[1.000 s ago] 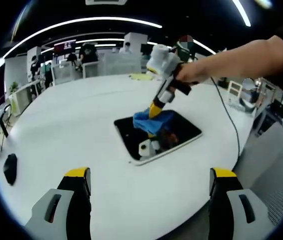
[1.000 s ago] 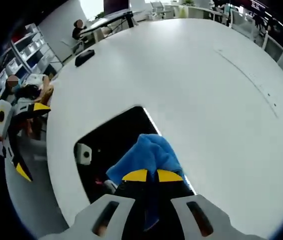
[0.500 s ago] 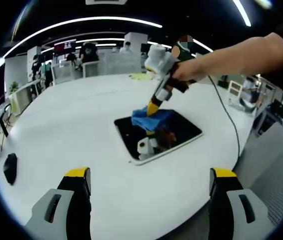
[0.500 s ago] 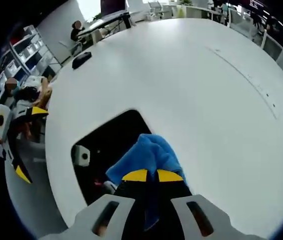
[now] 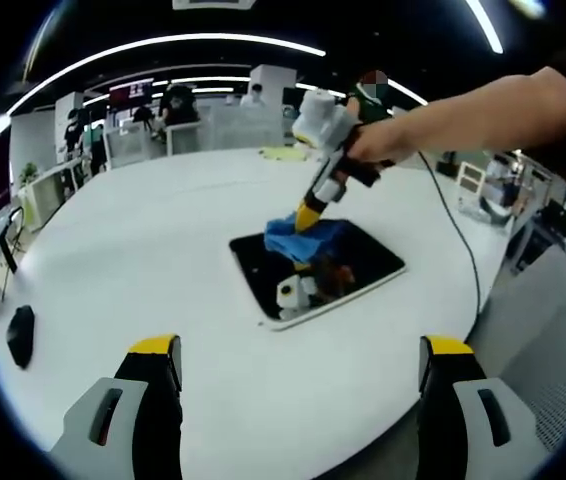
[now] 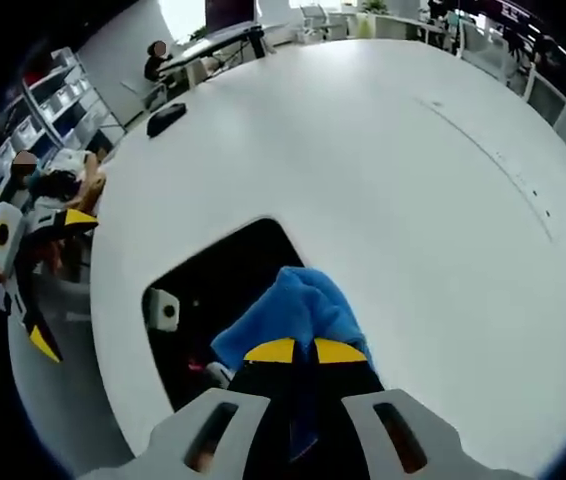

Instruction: Wipe the mirror surface with the cleaning cloth until all visible marks leave the cleaned area.

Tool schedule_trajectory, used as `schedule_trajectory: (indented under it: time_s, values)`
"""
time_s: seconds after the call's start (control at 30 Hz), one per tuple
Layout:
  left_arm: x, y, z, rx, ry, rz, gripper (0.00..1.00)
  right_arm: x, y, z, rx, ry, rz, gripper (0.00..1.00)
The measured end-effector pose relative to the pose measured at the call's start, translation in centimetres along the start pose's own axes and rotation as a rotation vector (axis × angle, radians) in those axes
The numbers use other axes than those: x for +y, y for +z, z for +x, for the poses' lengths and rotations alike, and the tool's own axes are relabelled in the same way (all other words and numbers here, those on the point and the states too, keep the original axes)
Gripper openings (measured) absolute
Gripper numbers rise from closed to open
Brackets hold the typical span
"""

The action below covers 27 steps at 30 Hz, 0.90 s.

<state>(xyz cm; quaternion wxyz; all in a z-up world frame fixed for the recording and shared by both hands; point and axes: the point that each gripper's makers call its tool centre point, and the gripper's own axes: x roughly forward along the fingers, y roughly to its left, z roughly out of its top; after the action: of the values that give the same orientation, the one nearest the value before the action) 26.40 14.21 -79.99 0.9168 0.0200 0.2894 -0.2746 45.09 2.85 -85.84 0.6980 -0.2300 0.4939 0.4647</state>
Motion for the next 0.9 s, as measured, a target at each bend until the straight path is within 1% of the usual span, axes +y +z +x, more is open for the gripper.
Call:
schedule_trajectory:
  time_s: [0.2, 0.37, 0.67, 0.9]
  values:
    - [0.0, 0.0, 0.0, 0.002, -0.001, 0.000, 0.99, 0.0, -0.5, -0.4, 0.011, -0.020, -0.002, 0.00]
    - [0.0, -0.1, 0.1, 0.004, -0.002, 0.003, 0.99, -0.5, -1.1, -0.8, 0.025, -0.039, -0.011, 0.00]
    - [0.0, -0.1, 0.1, 0.006, -0.001, 0.005, 0.99, -1.2, -1.9, -1.3, 0.032, -0.052, -0.001, 0.00]
    - [0.0, -0.2, 0.1, 0.006, 0.000, 0.005, 0.99, -1.8, -2.4, -1.6, 0.045, -0.065, -0.009, 0.00]
